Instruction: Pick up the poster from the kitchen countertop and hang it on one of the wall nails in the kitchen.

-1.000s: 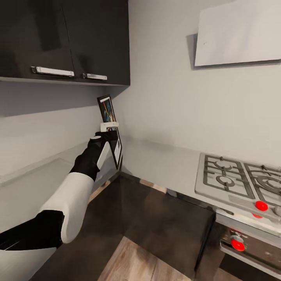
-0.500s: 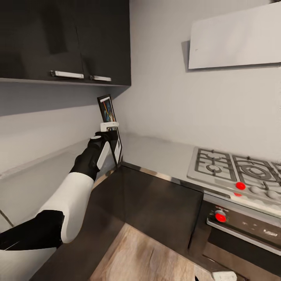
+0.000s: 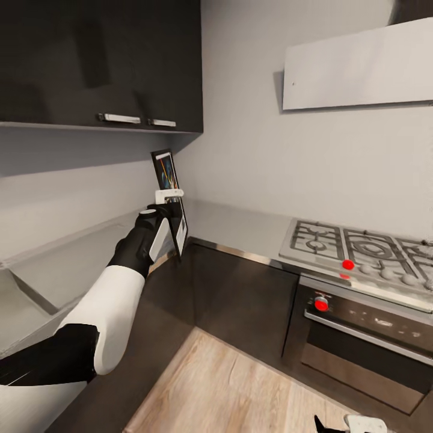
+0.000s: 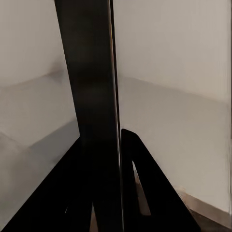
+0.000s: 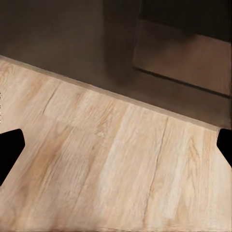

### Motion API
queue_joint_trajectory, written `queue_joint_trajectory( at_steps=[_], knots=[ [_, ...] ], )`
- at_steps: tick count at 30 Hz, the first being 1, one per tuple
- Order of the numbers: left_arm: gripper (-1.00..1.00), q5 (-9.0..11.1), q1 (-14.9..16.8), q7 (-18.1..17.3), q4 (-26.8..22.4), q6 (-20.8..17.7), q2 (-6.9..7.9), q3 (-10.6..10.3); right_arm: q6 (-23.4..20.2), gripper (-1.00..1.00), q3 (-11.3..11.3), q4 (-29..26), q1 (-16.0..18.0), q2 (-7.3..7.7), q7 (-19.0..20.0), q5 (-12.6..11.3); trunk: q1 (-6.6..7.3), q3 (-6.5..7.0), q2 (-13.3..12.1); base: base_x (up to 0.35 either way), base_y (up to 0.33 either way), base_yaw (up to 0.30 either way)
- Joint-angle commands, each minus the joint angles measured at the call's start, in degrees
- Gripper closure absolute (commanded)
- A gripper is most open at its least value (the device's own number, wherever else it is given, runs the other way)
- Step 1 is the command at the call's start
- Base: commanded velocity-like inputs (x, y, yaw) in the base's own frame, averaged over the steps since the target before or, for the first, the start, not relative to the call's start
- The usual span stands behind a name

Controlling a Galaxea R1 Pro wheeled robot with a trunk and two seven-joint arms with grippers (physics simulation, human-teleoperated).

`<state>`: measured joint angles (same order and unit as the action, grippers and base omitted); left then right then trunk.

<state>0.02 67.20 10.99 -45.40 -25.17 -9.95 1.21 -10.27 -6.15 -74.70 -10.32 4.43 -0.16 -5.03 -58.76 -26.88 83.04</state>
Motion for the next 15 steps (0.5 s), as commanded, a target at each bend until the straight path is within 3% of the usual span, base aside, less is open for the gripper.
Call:
queue_joint_trajectory(
  at_steps=[1, 5, 11, 15],
  knots=[
    [1.00, -0.1, 0.0, 0.1, -0.1, -0.3, -0.05, 0.1, -0.3, -1.00, -0.2, -0.1, 0.0, 0.02, 0.0, -1.1, 0.03, -0.05, 0.0, -0.339, 0.000, 0.000],
    [1.00, -0.1, 0.0, 0.2, -0.1, -0.3, -0.05, 0.1, -0.2, -1.00, -1.0, 0.0, -0.3, -0.03, 0.0, -2.9, 0.03, -0.05, 0.0, -0.339, 0.000, 0.000],
    [1.00, -0.1, 0.0, 0.1, -0.1, -0.3, -0.05, 0.0, 0.0, -1.00, -1.2, 3.1, -0.5, 0.07, 0.0, -3.2, 0.03, -0.05, 0.0, -0.339, 0.000, 0.000],
    [1.00, 0.0, 0.0, 0.1, -0.1, -0.3, -0.05, -0.1, 4.1, -1.00, -1.2, 5.2, -0.5, 0.18, -0.1, -3.1, 0.03, -0.05, 0.0, -0.339, 0.000, 0.000]
  ],
)
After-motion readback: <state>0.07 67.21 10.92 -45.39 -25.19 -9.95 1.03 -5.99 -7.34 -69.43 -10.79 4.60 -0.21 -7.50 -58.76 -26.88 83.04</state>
